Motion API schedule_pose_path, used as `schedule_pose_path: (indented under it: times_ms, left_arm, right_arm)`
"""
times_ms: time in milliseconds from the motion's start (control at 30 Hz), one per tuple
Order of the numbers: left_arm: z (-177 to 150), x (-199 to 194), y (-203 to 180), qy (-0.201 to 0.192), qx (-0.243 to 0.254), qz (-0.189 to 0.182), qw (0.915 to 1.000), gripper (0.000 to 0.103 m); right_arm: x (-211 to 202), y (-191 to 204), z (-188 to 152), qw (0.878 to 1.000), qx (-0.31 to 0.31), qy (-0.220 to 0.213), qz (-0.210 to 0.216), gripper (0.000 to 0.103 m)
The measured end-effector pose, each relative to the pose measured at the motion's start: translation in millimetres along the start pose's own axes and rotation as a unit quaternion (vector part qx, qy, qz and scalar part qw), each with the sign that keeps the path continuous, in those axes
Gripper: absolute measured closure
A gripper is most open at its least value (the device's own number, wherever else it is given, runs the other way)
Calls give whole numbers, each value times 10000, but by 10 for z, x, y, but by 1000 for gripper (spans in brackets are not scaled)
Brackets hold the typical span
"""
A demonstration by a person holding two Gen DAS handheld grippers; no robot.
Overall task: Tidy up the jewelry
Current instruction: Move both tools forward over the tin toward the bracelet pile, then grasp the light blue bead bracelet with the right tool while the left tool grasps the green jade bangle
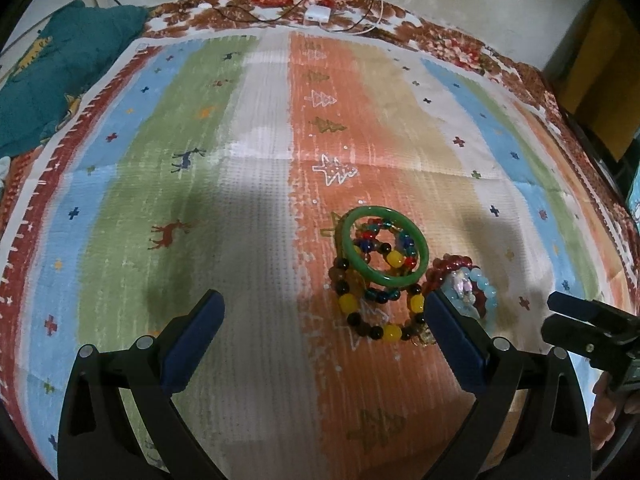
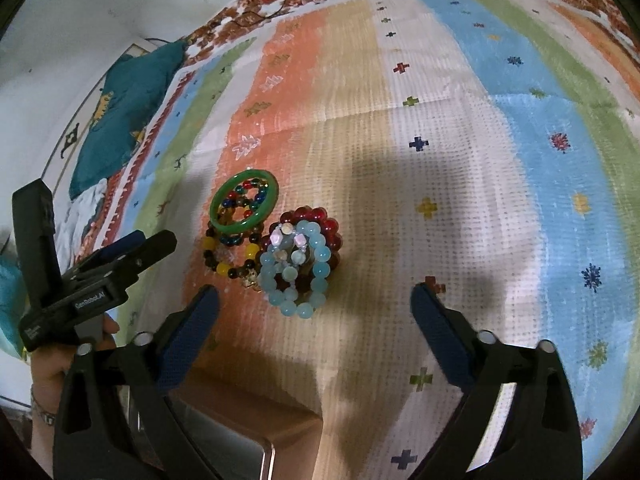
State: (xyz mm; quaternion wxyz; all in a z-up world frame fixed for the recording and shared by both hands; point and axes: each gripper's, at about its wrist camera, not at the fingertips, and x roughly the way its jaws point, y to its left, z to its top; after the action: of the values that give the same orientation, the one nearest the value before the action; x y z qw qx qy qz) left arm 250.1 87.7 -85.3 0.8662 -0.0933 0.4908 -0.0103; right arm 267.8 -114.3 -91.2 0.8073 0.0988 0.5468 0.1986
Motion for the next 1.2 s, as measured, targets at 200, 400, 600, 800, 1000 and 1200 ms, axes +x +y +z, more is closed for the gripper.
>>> schedule_pose_path:
  times_ms: [200, 400, 600, 800, 1000, 1200]
  left_arm:
    - [51, 156, 30, 197, -65, -112, 9997, 21]
    - [108, 263, 79, 310, -144, -222, 9992, 36]
    - [135, 351, 70, 393, -104, -273, 9988, 46]
    - [184, 390, 61, 395, -103, -399, 9984, 55]
    - [181, 416, 69, 417, -170, -544, 9975, 63]
    - [170, 452, 118, 515, -388, -837, 9944, 65]
  right_arm:
    - [130, -28, 68, 9999, 61, 105, 8, 18]
    - [238, -67, 112, 9998, 102, 198, 8, 31]
    - [288, -6, 145, 9997, -29, 230, 67, 37]
    - [371, -16, 147, 9995, -45, 318, 29, 51]
    - [449, -65, 150, 9991, -10, 420, -15, 69]
    - [501, -125, 149, 9987, 124, 480, 96, 82]
